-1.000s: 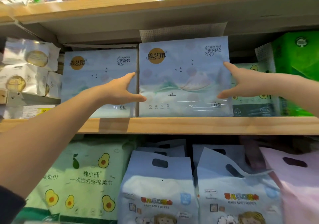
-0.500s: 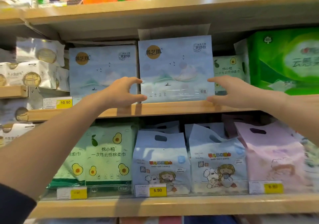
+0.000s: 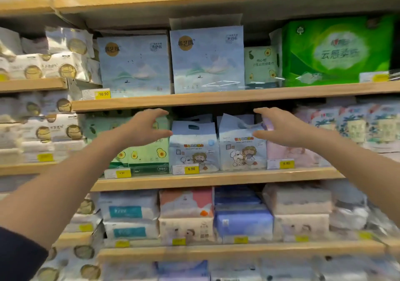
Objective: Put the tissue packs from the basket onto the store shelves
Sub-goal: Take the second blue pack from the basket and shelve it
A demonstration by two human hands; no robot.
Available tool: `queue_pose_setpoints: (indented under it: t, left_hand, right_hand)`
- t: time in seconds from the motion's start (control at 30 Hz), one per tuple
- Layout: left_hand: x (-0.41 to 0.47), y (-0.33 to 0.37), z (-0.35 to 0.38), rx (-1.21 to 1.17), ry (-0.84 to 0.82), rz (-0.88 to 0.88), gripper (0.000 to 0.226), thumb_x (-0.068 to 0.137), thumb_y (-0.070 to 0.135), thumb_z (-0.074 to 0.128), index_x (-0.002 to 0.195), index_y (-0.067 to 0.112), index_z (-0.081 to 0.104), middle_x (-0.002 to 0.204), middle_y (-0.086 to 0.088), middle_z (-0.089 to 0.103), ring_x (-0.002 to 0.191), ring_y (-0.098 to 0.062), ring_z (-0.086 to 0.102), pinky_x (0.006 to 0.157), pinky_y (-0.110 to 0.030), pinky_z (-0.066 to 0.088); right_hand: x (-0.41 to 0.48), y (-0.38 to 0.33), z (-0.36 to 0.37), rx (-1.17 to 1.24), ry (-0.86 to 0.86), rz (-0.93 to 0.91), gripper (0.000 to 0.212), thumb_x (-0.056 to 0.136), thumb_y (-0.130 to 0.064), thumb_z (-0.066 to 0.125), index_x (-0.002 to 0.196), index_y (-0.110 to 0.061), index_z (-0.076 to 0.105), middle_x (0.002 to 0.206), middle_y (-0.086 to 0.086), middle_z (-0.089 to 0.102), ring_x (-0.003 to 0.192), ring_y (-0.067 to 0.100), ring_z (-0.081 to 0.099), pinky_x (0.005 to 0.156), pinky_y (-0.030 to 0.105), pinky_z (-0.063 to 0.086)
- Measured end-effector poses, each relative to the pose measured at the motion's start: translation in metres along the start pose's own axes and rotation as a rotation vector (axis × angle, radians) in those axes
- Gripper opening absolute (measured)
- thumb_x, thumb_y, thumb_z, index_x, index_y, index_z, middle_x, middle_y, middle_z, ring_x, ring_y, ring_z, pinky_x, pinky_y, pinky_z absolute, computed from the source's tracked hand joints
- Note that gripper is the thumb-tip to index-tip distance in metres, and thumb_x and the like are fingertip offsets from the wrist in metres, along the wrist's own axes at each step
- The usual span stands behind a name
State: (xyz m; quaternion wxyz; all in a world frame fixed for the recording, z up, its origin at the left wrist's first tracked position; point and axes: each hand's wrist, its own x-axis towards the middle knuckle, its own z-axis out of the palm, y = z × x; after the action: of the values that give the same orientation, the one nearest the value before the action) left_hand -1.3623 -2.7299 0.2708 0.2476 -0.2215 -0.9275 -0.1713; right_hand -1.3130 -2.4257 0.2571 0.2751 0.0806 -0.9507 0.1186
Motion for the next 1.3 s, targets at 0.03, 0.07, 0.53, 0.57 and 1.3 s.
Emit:
queue_pose_setpoints:
  t: [0.03,0.07,0.53,0.57,1.3]
  left_hand:
    - [-0.014,0.001,0.004,-0.009,-0.032,-0.009,0.066,0.084,0.036,0.063,0.140,0.017,0.035,0.145,-0.006,0.040,0.128,-0.025,0.044,0.104,-0.039,0.038]
    - [-0.028,0.002,0.009,-0.015,-0.059,-0.015,0.066,0.083,0.036,0.063,0.140,0.018,0.035,0.145,-0.005,0.041,0.128,-0.025,0.044,0.104,-0.039,0.038]
    - [-0.203,-0.033,0.068,-0.106,-0.352,-0.037,0.062,0.086,0.031,0.061,0.140,0.014,0.035,0.144,-0.007,0.040,0.130,-0.023,0.039,0.104,-0.031,0.031]
    - [-0.214,-0.039,0.075,-0.116,-0.378,-0.043,0.062,0.086,0.031,0.061,0.140,0.014,0.035,0.144,-0.007,0.039,0.131,-0.023,0.039,0.103,-0.030,0.031]
    - [-0.385,-0.131,0.172,-0.188,-0.797,-0.013,0.066,0.085,0.031,0.063,0.141,0.010,0.034,0.146,-0.010,0.039,0.132,-0.025,0.039,0.104,-0.032,0.032]
  right_hand:
    - [-0.016,-0.002,0.004,-0.005,-0.024,0.017,0.070,0.083,-0.032,0.061,0.141,-0.012,0.028,0.144,0.015,0.038,0.131,0.030,0.036,0.103,0.037,0.031]
    - [-0.032,-0.003,0.008,-0.008,-0.039,0.025,0.070,0.083,-0.031,0.061,0.141,-0.011,0.028,0.145,0.015,0.038,0.132,0.029,0.036,0.103,0.036,0.031]
    - [-0.196,-0.067,0.079,0.122,-0.323,0.194,0.072,0.084,-0.032,0.061,0.144,-0.017,0.023,0.147,0.010,0.035,0.132,0.028,0.036,0.105,0.037,0.033]
    - [-0.207,-0.075,0.088,0.131,-0.340,0.202,0.072,0.085,-0.032,0.060,0.144,-0.016,0.023,0.149,0.009,0.032,0.134,0.027,0.034,0.105,0.036,0.031]
    - [-0.376,-0.155,0.224,0.204,-0.608,0.494,0.074,0.081,-0.028,0.065,0.142,-0.012,0.027,0.147,0.014,0.034,0.133,0.030,0.035,0.104,0.039,0.034]
